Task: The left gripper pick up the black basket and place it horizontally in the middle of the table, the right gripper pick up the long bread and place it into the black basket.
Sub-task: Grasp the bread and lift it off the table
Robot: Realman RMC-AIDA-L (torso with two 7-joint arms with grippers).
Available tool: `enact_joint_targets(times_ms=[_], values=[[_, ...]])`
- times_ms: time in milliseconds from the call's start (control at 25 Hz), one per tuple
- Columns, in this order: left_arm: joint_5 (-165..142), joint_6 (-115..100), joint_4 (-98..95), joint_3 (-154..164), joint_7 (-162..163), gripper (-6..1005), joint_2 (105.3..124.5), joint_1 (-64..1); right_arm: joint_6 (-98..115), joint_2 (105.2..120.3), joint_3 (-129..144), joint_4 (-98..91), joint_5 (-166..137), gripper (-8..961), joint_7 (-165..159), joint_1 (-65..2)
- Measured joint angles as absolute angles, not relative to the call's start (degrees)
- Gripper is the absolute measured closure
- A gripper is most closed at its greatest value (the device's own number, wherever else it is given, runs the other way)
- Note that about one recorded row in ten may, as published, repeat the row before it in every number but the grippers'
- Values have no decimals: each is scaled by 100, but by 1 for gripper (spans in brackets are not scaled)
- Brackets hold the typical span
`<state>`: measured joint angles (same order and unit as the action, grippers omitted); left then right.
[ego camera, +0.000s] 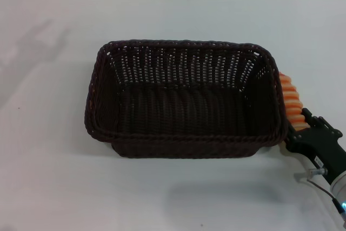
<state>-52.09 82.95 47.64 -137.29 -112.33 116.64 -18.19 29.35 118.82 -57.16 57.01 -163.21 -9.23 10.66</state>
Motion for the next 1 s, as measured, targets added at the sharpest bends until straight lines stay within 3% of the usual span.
enact_joint_targets(times_ms=[520, 1000], values=[[-5121, 8363, 4764, -13737, -11232, 444, 11662, -1819, 2970, 11891, -5794, 5647, -16327, 465, -923, 1006], [-5114, 8359, 4764, -13738, -11232, 444, 11661, -1847, 3720, 11873, -6599, 6149, -16384, 542, -885, 1376]])
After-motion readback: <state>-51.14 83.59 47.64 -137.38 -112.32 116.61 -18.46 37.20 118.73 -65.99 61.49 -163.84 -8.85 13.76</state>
